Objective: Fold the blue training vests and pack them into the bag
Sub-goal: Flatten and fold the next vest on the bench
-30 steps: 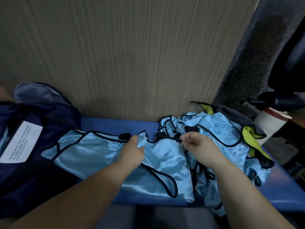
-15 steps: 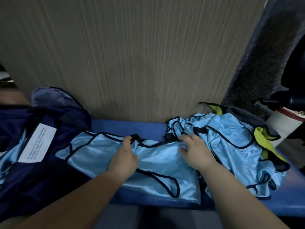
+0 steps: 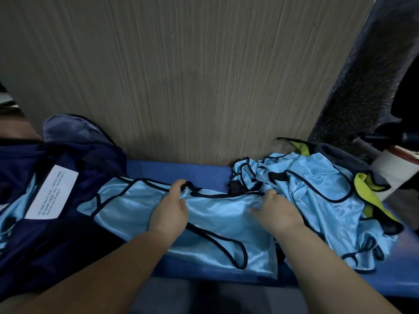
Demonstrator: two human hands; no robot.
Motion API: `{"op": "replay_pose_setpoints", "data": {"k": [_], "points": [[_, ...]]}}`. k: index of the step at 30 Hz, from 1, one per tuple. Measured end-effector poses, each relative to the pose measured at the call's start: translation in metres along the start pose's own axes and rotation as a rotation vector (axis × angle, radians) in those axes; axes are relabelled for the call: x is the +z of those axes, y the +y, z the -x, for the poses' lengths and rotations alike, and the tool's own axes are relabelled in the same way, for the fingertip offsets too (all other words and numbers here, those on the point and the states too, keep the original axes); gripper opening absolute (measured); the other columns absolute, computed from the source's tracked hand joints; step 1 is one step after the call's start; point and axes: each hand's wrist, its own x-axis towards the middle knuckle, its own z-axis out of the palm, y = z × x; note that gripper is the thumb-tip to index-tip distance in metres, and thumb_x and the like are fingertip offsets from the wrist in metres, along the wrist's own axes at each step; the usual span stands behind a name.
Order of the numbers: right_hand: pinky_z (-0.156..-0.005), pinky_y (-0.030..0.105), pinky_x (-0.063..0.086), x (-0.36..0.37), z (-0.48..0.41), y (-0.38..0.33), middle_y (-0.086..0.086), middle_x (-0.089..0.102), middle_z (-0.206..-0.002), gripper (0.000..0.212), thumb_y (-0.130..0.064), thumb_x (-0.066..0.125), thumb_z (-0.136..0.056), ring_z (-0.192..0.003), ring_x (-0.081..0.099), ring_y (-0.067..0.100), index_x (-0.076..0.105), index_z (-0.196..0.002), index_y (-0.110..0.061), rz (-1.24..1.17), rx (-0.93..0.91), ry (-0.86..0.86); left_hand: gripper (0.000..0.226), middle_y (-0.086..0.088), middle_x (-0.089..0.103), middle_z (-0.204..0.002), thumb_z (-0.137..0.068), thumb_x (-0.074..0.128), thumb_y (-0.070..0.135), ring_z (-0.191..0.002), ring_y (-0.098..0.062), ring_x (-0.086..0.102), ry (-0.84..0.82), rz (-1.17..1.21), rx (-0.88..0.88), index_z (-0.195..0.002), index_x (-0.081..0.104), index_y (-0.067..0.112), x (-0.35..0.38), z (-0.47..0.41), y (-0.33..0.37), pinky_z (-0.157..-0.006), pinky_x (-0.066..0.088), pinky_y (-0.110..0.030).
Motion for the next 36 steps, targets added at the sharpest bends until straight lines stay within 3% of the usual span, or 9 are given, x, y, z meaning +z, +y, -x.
{"op": "replay_pose_setpoints", "data": {"k": [2, 5, 8, 12, 15, 21, 26, 31, 36], "points": [[-0.068, 0.031, 0.042, 0.001, 0.002, -0.001, 0.002, 0.051, -0.096, 0.050, -0.047, 0.052, -0.091, -0.085, 0.051, 0.021, 0.042, -0.123, -0.010, 0.043, 0.023, -0.042, 0.059, -0.003, 0.060, -0.109, -0.097, 0.045, 0.014, -0.087, -0.018, 0.059, -0.020, -0.118, -0.045, -0.148, 0.022, 0.032, -0.001, 0.000, -0.002, -0.072, 0.047, -0.033], [-0.069, 0.031, 0.042, 0.000, 0.006, -0.002, 0.003, 0.056, -0.104, 0.055, -0.046, 0.056, -0.091, -0.090, 0.054, 0.022, 0.039, -0.129, -0.010, 0.068, 0.041, -0.060, 0.064, -0.001, 0.032, -0.148, -0.093, 0.052, 0.017, -0.129, -0.024, 0.038, 0.079, -0.306, 0.050, -0.149, 0.022, 0.026, -0.001, 0.003, -0.005, -0.105, 0.037, -0.043], [-0.070, 0.031, 0.043, 0.000, 0.006, -0.001, 0.005, 0.058, -0.110, 0.054, -0.040, 0.058, -0.091, -0.091, 0.054, 0.022, 0.037, -0.131, -0.010, 0.024, 0.061, -0.083, 0.059, 0.004, 0.031, -0.144, -0.091, 0.056, 0.017, -0.117, -0.020, 0.044, 0.090, -0.206, 0.148, -0.144, 0.030, 0.024, 0.001, 0.005, 0.000, -0.097, 0.042, -0.038], [-0.076, 0.032, 0.050, 0.000, 0.005, 0.003, 0.006, 0.060, -0.118, 0.046, -0.024, 0.051, -0.094, -0.091, 0.055, 0.022, 0.037, -0.138, -0.014, -0.066, 0.048, -0.096, 0.035, 0.007, 0.053, -0.114, -0.091, 0.052, 0.010, -0.089, -0.015, 0.056, 0.032, 0.223, -0.074, -0.120, 0.046, 0.028, 0.000, -0.003, 0.011, -0.072, 0.047, -0.030], [-0.076, 0.030, 0.045, -0.008, 0.005, 0.010, 0.005, 0.059, -0.119, 0.051, -0.030, 0.055, -0.094, -0.091, 0.052, 0.019, 0.037, -0.140, -0.019, -0.180, 0.020, -0.104, 0.031, 0.008, 0.058, -0.096, -0.094, 0.043, 0.004, -0.083, -0.015, 0.058, 0.058, 0.420, -0.234, -0.115, 0.048, 0.026, -0.003, -0.011, 0.012, -0.076, 0.050, -0.033], [-0.048, 0.014, 0.037, -0.020, 0.006, 0.025, 0.000, 0.056, -0.102, 0.050, -0.025, 0.061, -0.092, -0.076, 0.053, 0.012, 0.040, -0.137, -0.022, -0.270, 0.014, -0.095, 0.035, 0.004, 0.066, -0.100, -0.089, 0.045, -0.003, -0.089, -0.018, 0.060, 0.028, 0.362, -0.252, -0.110, 0.054, 0.023, 0.002, -0.016, 0.007, -0.078, 0.047, -0.030], [-0.067, 0.025, 0.046, -0.019, 0.005, 0.031, 0.002, 0.058, -0.102, 0.053, -0.026, 0.061, -0.092, -0.087, 0.058, 0.018, 0.037, -0.139, -0.024, -0.283, -0.029, -0.118, 0.036, 0.006, 0.062, -0.112, -0.085, 0.050, 0.003, -0.100, -0.017, 0.060, 0.288, 0.269, -0.021, -0.100, 0.059, 0.035, 0.003, -0.013, 0.010, -0.089, 0.050, -0.036], [-0.095, 0.029, 0.043, -0.025, 0.011, 0.031, 0.007, 0.044, -0.143, 0.096, -0.037, 0.085, -0.072, -0.127, 0.048, 0.023, 0.029, -0.147, -0.012, -0.379, 0.038, -0.215, 0.046, 0.004, 0.041, -0.148, -0.097, 0.048, 0.035, -0.138, -0.016, 0.032, -0.286, -0.368, 0.424, -0.142, 0.043, 0.032, 0.030, 0.019, 0.031, -0.116, 0.024, -0.035], [-0.065, 0.026, 0.050, -0.020, 0.013, 0.032, 0.005, 0.065, -0.109, 0.062, -0.036, 0.090, -0.061, -0.093, 0.064, 0.019, 0.060, -0.109, -0.010, -0.280, 0.062, -0.291, 0.069, 0.017, -0.014, -0.161, -0.094, 0.021, 0.068, -0.147, -0.027, -0.023, -0.475, -0.704, 0.324, -0.153, -0.001, 0.041, 0.045, 0.024, 0.020, -0.115, -0.017, -0.055]]}}
